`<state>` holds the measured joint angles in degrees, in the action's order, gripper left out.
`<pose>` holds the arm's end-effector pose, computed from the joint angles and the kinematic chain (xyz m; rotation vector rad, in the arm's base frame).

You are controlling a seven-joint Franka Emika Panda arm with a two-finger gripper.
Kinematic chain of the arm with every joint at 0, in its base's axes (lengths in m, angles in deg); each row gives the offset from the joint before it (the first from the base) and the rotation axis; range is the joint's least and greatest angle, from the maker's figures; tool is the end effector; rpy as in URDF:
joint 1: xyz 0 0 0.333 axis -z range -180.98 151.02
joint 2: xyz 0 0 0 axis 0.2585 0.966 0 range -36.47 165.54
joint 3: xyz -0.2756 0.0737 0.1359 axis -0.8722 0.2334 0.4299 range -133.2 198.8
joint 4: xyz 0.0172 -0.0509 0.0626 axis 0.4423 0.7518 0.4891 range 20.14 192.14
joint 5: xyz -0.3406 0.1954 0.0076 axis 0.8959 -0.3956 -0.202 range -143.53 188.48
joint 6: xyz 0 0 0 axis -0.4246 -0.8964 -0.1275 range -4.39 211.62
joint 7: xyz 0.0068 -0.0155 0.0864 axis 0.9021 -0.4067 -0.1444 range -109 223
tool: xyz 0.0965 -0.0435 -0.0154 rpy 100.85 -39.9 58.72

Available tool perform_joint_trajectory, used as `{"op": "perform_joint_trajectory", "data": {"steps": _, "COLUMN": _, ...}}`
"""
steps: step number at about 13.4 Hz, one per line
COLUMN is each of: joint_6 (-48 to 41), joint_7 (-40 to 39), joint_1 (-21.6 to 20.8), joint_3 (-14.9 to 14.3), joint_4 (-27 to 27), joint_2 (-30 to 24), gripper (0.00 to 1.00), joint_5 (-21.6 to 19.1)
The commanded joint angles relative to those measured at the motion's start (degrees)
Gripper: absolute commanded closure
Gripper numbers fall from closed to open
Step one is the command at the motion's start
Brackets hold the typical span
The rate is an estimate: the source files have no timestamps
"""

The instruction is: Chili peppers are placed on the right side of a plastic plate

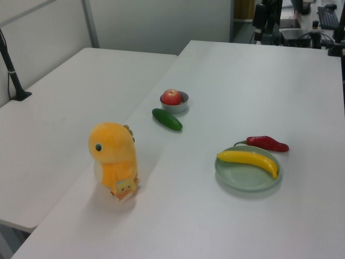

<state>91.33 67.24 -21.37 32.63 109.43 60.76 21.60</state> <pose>0.5389 0.0600 0.6410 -3.1083 0.1102 -0.1362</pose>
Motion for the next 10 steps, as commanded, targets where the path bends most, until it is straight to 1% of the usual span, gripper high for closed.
{"op": "perform_joint_trajectory", "data": {"steps": 1, "joint_6": 2.58, "joint_7": -10.13, "joint_1": -0.55, "joint_3": -1.58, "joint_4": 0.14, "joint_2": 0.26, "gripper": 0.0, "joint_5": 1.05}}
{"op": "perform_joint_trajectory", "data": {"steps": 2, "joint_6": 3.28, "joint_7": -11.97, "joint_1": -0.55, "joint_3": -1.85, "joint_4": 0.14, "joint_2": 0.35, "gripper": 0.0, "joint_5": 0.62}}
{"op": "perform_joint_trajectory", "data": {"steps": 10, "joint_6": 3.37, "joint_7": -11.73, "joint_1": -0.72, "joint_3": -1.76, "joint_4": 0.23, "joint_2": 0.26, "gripper": 0.0, "joint_5": 0.17}}
